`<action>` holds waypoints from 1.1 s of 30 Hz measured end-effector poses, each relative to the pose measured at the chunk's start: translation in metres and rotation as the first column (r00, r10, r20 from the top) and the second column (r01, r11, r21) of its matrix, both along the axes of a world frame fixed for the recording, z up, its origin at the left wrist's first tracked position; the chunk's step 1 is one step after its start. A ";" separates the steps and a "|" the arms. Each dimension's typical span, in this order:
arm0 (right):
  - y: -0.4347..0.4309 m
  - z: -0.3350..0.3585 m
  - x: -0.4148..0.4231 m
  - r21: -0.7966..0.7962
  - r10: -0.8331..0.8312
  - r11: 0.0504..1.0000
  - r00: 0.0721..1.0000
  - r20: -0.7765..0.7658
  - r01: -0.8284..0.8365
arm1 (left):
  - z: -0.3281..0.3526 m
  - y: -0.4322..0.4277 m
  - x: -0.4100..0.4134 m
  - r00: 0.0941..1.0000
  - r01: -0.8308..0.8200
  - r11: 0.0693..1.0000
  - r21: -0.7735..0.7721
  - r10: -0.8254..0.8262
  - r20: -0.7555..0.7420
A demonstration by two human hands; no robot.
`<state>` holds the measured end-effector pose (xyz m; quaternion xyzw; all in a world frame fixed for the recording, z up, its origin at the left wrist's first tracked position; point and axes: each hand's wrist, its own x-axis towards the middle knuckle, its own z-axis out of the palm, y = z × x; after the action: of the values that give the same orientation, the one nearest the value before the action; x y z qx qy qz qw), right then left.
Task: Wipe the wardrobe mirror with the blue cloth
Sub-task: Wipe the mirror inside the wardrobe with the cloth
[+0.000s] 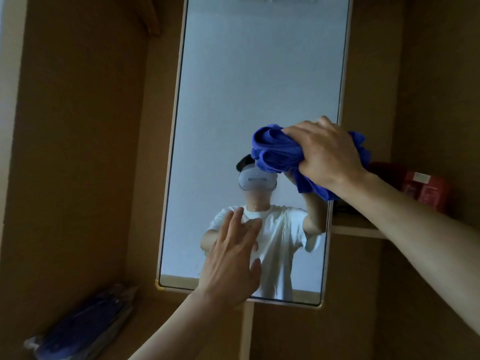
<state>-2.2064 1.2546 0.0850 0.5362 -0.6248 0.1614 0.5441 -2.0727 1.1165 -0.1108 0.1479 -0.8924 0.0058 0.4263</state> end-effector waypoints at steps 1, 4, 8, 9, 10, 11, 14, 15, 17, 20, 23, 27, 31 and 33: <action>0.002 -0.005 -0.002 0.011 0.010 1.000 1.000 0.010 -0.010 | 0.000 0.000 -0.001 1.000 -0.012 1.000 0.000 0.012 -0.002; 0.010 -0.028 -0.012 0.033 0.065 0.997 0.997 0.045 -0.066 | -0.004 0.000 -0.004 0.999 -0.049 0.998 -0.025 0.049 -0.013; 0.021 -0.072 -0.026 0.068 0.096 0.993 0.994 0.062 -0.100 | -0.009 0.002 -0.008 0.996 -0.083 0.995 -0.054 0.084 0.009; 0.024 -0.084 -0.028 0.084 0.097 0.991 0.994 0.051 -0.101 | -0.009 0.003 -0.009 0.996 -0.091 0.994 -0.056 0.092 0.013; 0.027 -0.094 -0.029 0.101 0.098 0.990 0.994 0.038 -0.102 | -0.009 0.003 -0.010 0.995 -0.099 0.993 -0.060 0.100 0.015; 0.030 -0.101 -0.029 0.119 0.097 0.988 0.995 0.021 -0.099 | -0.009 0.004 -0.011 0.994 -0.105 0.992 -0.066 0.107 0.018; 0.037 -0.094 -0.029 0.159 0.076 0.985 0.995 -0.062 -0.065 | -0.013 0.005 -0.012 0.993 -0.115 0.991 -0.068 0.116 0.022; 0.039 -0.085 -0.029 0.149 0.061 0.988 0.995 -0.074 -0.049 | -0.014 0.005 -0.012 0.993 -0.116 0.991 -0.070 0.118 0.024; 0.040 -0.062 -0.029 0.076 0.040 0.996 0.998 -0.049 -0.036 | -0.015 0.003 -0.011 0.992 -0.117 0.990 -0.083 0.120 0.028; 0.038 -0.038 -0.028 -0.021 0.026 0.999 0.999 0.025 -0.026 | -0.016 -0.001 -0.012 0.993 -0.113 0.989 -0.092 0.116 0.033; 0.036 -0.053 -0.027 0.004 0.022 1.000 0.999 0.037 -0.022 | -0.020 -0.001 -0.015 0.992 -0.122 0.988 -0.098 0.126 0.030; 0.045 -0.115 -0.037 0.057 0.065 0.996 0.998 0.020 -0.066 | -0.022 -0.002 -0.017 0.993 -0.117 0.989 -0.092 0.120 0.021; 0.047 -0.171 -0.043 0.140 0.072 0.988 0.997 -0.033 -0.067 | -0.020 0.002 -0.016 0.994 -0.108 0.990 -0.096 0.111 0.025; 0.047 -0.173 -0.044 0.162 0.066 0.985 0.996 -0.054 -0.056 | -0.019 0.005 -0.016 0.992 -0.116 0.989 -0.092 0.120 0.038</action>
<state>-2.2505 1.3018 -0.0875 0.6016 -0.6026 0.1113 0.5125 -2.0888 1.1211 -0.1298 0.1811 -0.8898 0.0742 0.4122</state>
